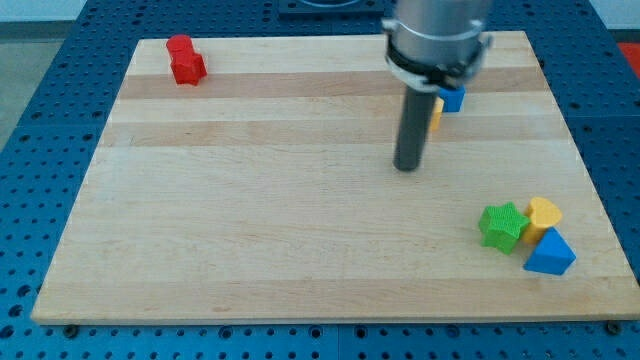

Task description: Push the yellow hexagon slightly down

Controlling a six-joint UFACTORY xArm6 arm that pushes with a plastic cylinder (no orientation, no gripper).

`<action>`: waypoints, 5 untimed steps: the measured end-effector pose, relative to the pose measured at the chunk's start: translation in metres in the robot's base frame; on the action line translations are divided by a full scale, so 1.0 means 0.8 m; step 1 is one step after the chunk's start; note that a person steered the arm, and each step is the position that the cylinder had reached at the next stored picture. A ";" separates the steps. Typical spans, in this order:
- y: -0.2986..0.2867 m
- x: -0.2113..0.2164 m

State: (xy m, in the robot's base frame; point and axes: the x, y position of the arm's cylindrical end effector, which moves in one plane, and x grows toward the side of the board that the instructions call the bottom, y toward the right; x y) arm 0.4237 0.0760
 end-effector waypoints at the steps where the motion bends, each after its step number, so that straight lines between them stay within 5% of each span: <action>1: -0.033 -0.057; 3: 0.000 -0.125; 5: 0.022 -0.107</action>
State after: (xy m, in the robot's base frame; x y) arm 0.3379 0.0935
